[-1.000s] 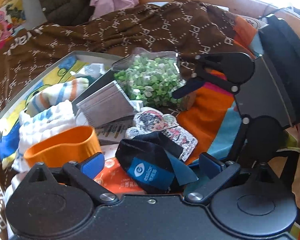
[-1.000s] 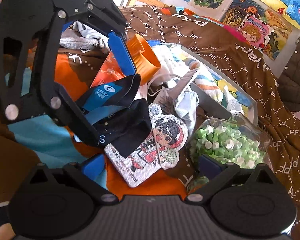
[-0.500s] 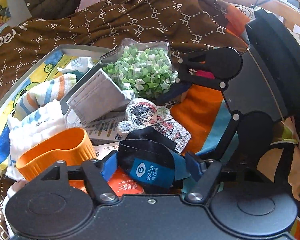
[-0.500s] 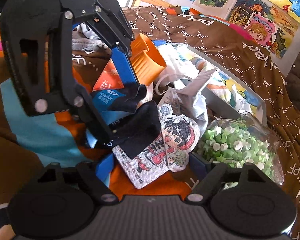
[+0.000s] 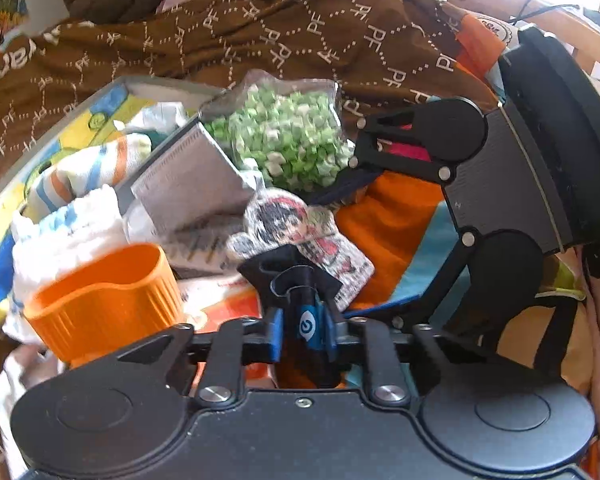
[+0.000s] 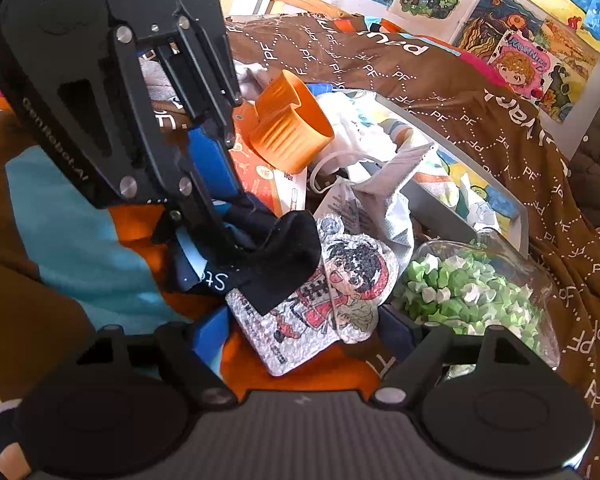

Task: Organize soft objects

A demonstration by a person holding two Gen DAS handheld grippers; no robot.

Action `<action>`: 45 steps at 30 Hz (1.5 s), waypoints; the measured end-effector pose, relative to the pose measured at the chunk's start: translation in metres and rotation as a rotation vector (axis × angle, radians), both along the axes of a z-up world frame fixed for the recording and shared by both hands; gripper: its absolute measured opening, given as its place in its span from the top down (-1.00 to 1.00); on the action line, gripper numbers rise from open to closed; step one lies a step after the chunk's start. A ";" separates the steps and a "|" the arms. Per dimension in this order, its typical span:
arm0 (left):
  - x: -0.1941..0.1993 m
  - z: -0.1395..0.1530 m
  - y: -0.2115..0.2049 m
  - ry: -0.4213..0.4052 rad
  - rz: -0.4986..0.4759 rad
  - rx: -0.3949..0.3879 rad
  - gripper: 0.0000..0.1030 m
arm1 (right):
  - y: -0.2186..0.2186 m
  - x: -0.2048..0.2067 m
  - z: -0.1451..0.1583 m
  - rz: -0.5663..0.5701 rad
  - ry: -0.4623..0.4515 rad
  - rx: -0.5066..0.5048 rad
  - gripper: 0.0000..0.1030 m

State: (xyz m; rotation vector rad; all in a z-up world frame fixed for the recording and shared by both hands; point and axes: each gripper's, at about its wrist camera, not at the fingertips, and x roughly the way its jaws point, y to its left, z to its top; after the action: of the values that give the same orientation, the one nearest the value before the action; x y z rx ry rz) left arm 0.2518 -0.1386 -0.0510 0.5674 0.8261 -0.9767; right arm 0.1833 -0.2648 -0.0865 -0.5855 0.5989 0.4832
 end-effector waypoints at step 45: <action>-0.031 0.073 0.047 -0.175 0.445 -0.217 0.75 | 0.004 -0.031 0.023 0.014 -0.055 0.065 -0.33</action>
State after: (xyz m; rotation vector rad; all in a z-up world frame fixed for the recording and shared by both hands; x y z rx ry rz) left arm 0.2206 -0.0912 0.0225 0.2592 0.6425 -0.5878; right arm 0.1521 -0.2609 -0.0639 -0.5403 0.5251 0.4962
